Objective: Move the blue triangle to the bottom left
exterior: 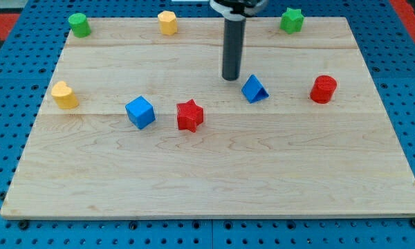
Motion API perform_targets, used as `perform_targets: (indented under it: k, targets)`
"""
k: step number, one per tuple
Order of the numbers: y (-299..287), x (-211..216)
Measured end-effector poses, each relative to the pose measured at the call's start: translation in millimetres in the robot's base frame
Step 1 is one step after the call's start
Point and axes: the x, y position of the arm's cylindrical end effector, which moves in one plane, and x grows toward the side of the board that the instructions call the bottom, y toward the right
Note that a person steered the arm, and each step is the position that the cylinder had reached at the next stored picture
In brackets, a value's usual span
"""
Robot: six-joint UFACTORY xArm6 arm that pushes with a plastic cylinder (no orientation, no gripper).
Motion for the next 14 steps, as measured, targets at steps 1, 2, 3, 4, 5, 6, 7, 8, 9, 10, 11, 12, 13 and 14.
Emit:
perform_targets:
  k: [1, 2, 3, 4, 5, 6, 7, 8, 9, 10, 11, 12, 13, 14]
  targets:
    - [60.8, 12.7]
    - [66.3, 105.1]
    - [44.6, 174.1]
    - [114.5, 179.0]
    - [124.1, 226.1]
    - [28.8, 243.8]
    - [-18.0, 241.2]
    - [95.8, 248.0]
    - [143.2, 212.1]
    - [35.4, 205.4]
    - [-97.7, 205.3]
    - [-143.2, 207.7]
    - [-39.4, 218.1]
    - [-9.5, 173.0]
